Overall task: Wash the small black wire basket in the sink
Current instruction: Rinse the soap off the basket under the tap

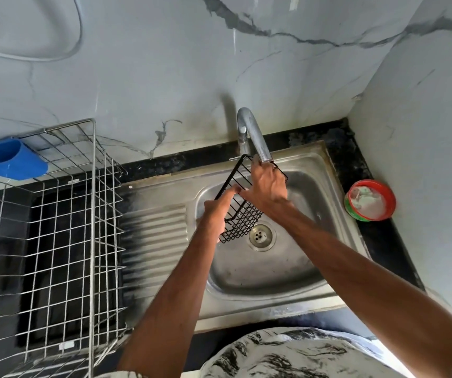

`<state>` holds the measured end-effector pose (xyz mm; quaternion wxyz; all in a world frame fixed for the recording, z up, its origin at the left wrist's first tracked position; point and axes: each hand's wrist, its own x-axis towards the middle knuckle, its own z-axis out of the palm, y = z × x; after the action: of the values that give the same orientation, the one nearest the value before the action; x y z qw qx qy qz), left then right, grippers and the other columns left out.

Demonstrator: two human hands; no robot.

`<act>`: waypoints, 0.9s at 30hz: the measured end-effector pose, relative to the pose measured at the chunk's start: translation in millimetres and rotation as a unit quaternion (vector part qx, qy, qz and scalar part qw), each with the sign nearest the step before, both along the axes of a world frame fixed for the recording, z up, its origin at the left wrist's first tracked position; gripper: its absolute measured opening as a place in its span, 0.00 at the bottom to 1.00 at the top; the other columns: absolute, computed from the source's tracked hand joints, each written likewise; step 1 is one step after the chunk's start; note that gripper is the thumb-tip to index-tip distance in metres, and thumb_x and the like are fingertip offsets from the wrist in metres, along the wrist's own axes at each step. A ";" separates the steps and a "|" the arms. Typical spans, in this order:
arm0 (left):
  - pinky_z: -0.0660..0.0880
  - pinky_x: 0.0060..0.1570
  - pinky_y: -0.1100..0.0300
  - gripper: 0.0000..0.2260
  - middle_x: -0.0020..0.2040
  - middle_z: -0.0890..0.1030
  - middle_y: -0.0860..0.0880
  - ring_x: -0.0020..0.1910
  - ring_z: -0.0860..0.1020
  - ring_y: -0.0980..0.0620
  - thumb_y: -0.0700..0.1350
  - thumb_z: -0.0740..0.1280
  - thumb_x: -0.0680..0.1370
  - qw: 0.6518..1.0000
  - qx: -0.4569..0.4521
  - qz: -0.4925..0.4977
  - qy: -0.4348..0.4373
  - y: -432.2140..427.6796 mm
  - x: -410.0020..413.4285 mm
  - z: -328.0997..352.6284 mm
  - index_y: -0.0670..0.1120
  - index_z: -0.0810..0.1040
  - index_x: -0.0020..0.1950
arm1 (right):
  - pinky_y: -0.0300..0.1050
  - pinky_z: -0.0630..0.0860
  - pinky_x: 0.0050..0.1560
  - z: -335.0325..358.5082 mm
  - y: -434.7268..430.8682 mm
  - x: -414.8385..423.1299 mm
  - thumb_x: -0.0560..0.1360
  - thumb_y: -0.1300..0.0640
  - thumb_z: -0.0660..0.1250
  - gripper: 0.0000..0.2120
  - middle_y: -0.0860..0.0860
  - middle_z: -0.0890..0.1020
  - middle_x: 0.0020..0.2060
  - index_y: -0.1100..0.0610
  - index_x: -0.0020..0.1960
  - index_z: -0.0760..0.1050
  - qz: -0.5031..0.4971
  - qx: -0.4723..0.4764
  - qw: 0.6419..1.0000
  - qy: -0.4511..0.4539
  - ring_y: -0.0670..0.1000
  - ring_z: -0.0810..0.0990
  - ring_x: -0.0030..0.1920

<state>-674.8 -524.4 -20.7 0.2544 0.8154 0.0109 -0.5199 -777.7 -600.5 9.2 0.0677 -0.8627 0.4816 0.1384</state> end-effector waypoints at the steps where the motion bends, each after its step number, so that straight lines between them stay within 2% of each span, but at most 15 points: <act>1: 0.71 0.64 0.34 0.62 0.77 0.68 0.37 0.74 0.69 0.33 0.74 0.76 0.57 1.000 -0.015 0.002 0.007 1.4 -2.0 7.8 0.46 0.60 0.83 | 0.54 0.71 0.70 -0.8 0.8 -0.6 0.78 0.28 0.55 0.49 0.68 0.62 0.75 0.64 0.81 0.45 0.000 0.017 1.000 -0.006 0.63 0.68 0.74; 4: 0.70 0.67 0.30 0.50 0.79 0.66 0.37 0.75 0.67 0.33 0.64 0.78 0.69 0.998 -0.034 0.024 0.036 4.2 -2.4 8.8 0.44 0.60 0.82 | 0.57 0.56 0.78 2.7 3.9 -3.3 0.81 0.36 0.57 0.46 0.69 0.48 0.79 0.63 0.81 0.37 -0.010 0.110 0.991 -0.074 0.66 0.53 0.80; 6: 0.67 0.67 0.26 0.48 0.80 0.64 0.39 0.77 0.65 0.32 0.65 0.76 0.70 0.997 -0.034 0.039 0.052 4.9 -1.6 7.0 0.46 0.61 0.82 | 0.58 0.47 0.79 -0.5 4.7 -3.6 0.84 0.43 0.55 0.40 0.67 0.44 0.80 0.65 0.80 0.37 -0.001 0.156 0.976 -0.152 0.66 0.45 0.80; 8: 0.67 0.66 0.26 0.45 0.80 0.64 0.40 0.76 0.65 0.31 0.66 0.75 0.71 0.996 -0.039 0.042 0.063 5.6 -1.2 6.0 0.48 0.63 0.81 | 0.60 0.43 0.80 -5.8 5.0 -2.2 0.85 0.42 0.48 0.37 0.65 0.43 0.80 0.66 0.80 0.38 0.021 0.160 0.969 -0.188 0.63 0.42 0.81; 11: 0.70 0.63 0.27 0.45 0.77 0.68 0.43 0.69 0.70 0.35 0.65 0.77 0.63 0.995 -0.049 0.039 0.076 8.2 0.4 4.8 0.51 0.70 0.76 | 0.62 0.44 0.79 -8.7 -4.5 3.9 0.84 0.37 0.43 0.39 0.64 0.48 0.81 0.65 0.81 0.42 -0.025 0.192 0.956 -0.219 0.62 0.46 0.81; 13: 0.71 0.60 0.28 0.47 0.75 0.70 0.46 0.63 0.70 0.39 0.64 0.77 0.57 0.995 -0.057 0.036 0.075 11.7 3.6 -1.3 0.51 0.73 0.74 | 0.64 0.48 0.78 -12.6 -19.4 10.1 0.81 0.32 0.39 0.41 0.65 0.57 0.79 0.62 0.81 0.49 -0.078 0.214 0.950 -0.215 0.64 0.54 0.80; 14: 0.71 0.59 0.28 0.48 0.75 0.70 0.47 0.63 0.69 0.39 0.64 0.77 0.55 0.995 -0.059 0.034 0.073 13.7 4.4 -3.1 0.51 0.74 0.73 | 0.66 0.50 0.77 -16.2 -28.8 11.0 0.79 0.29 0.36 0.43 0.65 0.61 0.77 0.60 0.81 0.53 -0.099 0.233 0.944 -0.210 0.64 0.57 0.79; 16: 0.71 0.60 0.29 0.47 0.71 0.70 0.47 0.62 0.68 0.40 0.62 0.77 0.57 0.995 -0.060 0.038 0.070 17.4 5.7 -3.5 0.50 0.72 0.74 | 0.67 0.52 0.77 -21.7 -45.6 10.1 0.75 0.24 0.34 0.47 0.64 0.63 0.77 0.55 0.80 0.58 -0.157 0.282 0.923 -0.210 0.65 0.59 0.78; 17: 0.72 0.59 0.30 0.46 0.70 0.69 0.47 0.62 0.68 0.41 0.61 0.78 0.59 0.995 -0.058 0.041 0.068 19.0 5.4 -2.1 0.50 0.72 0.75 | 0.65 0.55 0.77 -24.9 -53.3 7.6 0.77 0.26 0.37 0.45 0.63 0.64 0.77 0.56 0.79 0.61 -0.190 0.301 0.910 -0.211 0.65 0.61 0.77; 19: 0.73 0.57 0.33 0.43 0.71 0.69 0.45 0.62 0.68 0.40 0.58 0.78 0.62 0.996 -0.054 0.046 0.060 21.2 4.8 1.1 0.49 0.70 0.76 | 0.61 0.63 0.74 -33.8 -63.1 1.8 0.85 0.40 0.45 0.32 0.66 0.69 0.73 0.64 0.75 0.67 -0.229 0.326 0.895 -0.203 0.66 0.67 0.73; 20: 0.73 0.58 0.34 0.43 0.71 0.69 0.43 0.64 0.69 0.39 0.57 0.78 0.64 0.996 -0.052 0.049 0.055 21.5 5.2 2.3 0.48 0.70 0.76 | 0.60 0.65 0.73 -43.9 -68.8 -1.1 0.86 0.44 0.46 0.29 0.66 0.70 0.71 0.65 0.73 0.67 -0.247 0.331 0.888 -0.200 0.66 0.68 0.71; 21: 0.72 0.60 0.33 0.42 0.69 0.69 0.43 0.66 0.70 0.37 0.57 0.78 0.65 0.996 -0.052 0.052 0.051 21.7 5.0 2.4 0.46 0.69 0.76 | 0.61 0.66 0.72 -50.2 -70.1 -3.5 0.85 0.40 0.44 0.32 0.66 0.70 0.72 0.62 0.74 0.66 -0.262 0.326 0.889 -0.187 0.67 0.69 0.71; 22: 0.71 0.63 0.32 0.41 0.66 0.69 0.43 0.67 0.70 0.37 0.56 0.78 0.67 0.996 -0.052 0.055 0.047 21.5 5.1 0.8 0.45 0.68 0.76 | 0.63 0.66 0.72 -56.6 -69.2 -4.3 0.81 0.32 0.41 0.39 0.66 0.69 0.73 0.60 0.76 0.64 -0.273 0.314 0.893 -0.172 0.67 0.69 0.72; 24: 0.70 0.65 0.31 0.39 0.62 0.68 0.44 0.64 0.70 0.38 0.56 0.78 0.69 0.996 -0.052 0.062 0.041 21.0 5.8 -2.6 0.45 0.69 0.75 | 0.67 0.60 0.75 -60.5 -57.1 0.1 0.74 0.24 0.34 0.50 0.67 0.63 0.76 0.59 0.80 0.56 -0.290 0.273 0.902 -0.166 0.67 0.64 0.75; 27: 0.71 0.62 0.34 0.40 0.65 0.69 0.45 0.62 0.69 0.41 0.57 0.78 0.68 0.996 -0.056 0.048 0.042 18.8 6.4 -3.6 0.46 0.69 0.76 | 0.67 0.45 0.77 -32.0 -15.9 10.9 0.77 0.27 0.36 0.46 0.65 0.50 0.80 0.60 0.82 0.47 -0.226 0.235 0.926 -0.192 0.66 0.49 0.80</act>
<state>-668.4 -505.6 -24.4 0.3240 0.7755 0.0317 -0.5409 -766.9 -616.4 -22.8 0.3891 -0.7007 0.5950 0.0600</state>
